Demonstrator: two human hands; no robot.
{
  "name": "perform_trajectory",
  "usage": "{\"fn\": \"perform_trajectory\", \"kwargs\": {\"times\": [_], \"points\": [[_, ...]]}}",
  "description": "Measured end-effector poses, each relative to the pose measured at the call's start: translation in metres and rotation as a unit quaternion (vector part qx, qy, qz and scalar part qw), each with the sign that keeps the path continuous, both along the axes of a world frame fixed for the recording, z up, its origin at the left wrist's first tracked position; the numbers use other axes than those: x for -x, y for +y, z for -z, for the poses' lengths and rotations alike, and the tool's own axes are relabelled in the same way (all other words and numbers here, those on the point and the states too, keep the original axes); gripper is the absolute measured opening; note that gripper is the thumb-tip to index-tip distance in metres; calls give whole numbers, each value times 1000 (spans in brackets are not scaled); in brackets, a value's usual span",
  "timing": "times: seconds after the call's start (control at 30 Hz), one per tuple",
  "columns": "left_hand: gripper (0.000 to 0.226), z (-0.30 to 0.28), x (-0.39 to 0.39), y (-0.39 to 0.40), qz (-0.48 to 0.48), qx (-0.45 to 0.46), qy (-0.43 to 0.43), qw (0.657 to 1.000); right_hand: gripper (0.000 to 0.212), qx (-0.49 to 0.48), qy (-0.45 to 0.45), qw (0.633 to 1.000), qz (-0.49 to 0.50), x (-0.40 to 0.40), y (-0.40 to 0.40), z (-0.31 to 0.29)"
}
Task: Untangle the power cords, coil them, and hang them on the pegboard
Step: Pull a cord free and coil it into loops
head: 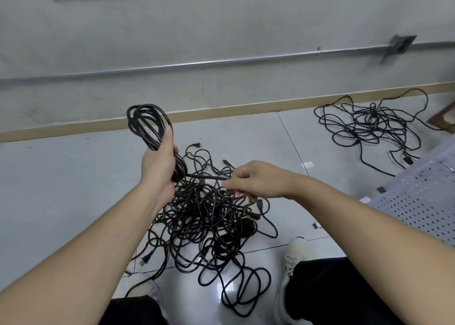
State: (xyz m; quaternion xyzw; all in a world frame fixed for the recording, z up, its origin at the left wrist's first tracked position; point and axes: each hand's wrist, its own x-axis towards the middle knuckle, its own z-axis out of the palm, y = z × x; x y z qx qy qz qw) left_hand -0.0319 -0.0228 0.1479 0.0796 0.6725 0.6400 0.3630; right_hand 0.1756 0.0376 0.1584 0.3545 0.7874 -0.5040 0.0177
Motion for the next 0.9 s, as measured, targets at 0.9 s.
{"fn": "perform_trajectory", "kwargs": {"times": [0.9], "points": [[39,2,-46,-13,425,124,215,870,39,-72,195,936,283,0,18,-15]]}}
